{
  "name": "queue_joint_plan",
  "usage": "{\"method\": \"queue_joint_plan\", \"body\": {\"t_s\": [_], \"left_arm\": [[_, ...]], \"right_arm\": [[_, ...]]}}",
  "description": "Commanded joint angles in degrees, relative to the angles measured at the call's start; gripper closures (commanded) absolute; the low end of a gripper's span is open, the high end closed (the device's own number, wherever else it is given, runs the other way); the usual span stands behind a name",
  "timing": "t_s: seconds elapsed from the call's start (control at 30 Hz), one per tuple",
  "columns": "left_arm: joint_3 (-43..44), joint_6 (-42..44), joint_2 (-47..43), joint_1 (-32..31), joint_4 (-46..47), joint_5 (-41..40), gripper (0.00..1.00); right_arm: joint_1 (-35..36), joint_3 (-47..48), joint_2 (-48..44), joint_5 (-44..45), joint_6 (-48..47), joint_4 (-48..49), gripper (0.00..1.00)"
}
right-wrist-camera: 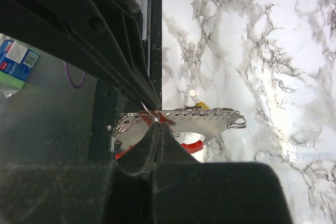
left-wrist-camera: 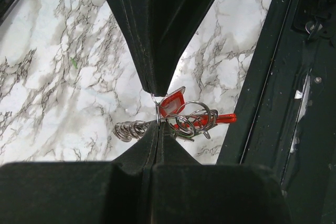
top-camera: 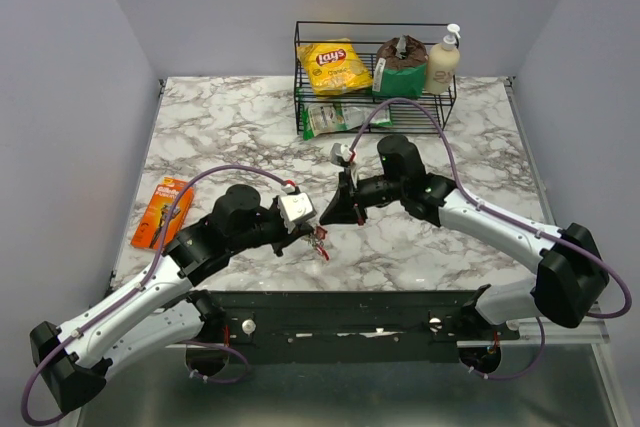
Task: Put the keys on the keyring
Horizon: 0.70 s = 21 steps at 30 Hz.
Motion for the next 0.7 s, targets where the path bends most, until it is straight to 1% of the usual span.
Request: {"method": "queue_joint_plan", "body": {"t_s": [0.0, 0.17, 0.67], "left_arm": [[1.7, 0.3, -1.0, -0.7, 4.3, 0.7, 1.0], [1.8, 0.6, -1.0, -0.7, 3.7, 0.2, 1.0], [1.3, 0.2, -1.5, -0.7, 4.7, 0.0, 1.0]], "right_arm": [[-0.9, 2.8, 1.9, 7.6, 1.2, -7.2, 0.99], [-0.9, 4.6, 3.3, 8.6, 1.6, -11.9, 0.99], [-0.9, 3.7, 3.9, 9.1, 1.9, -12.3, 0.99]]}}
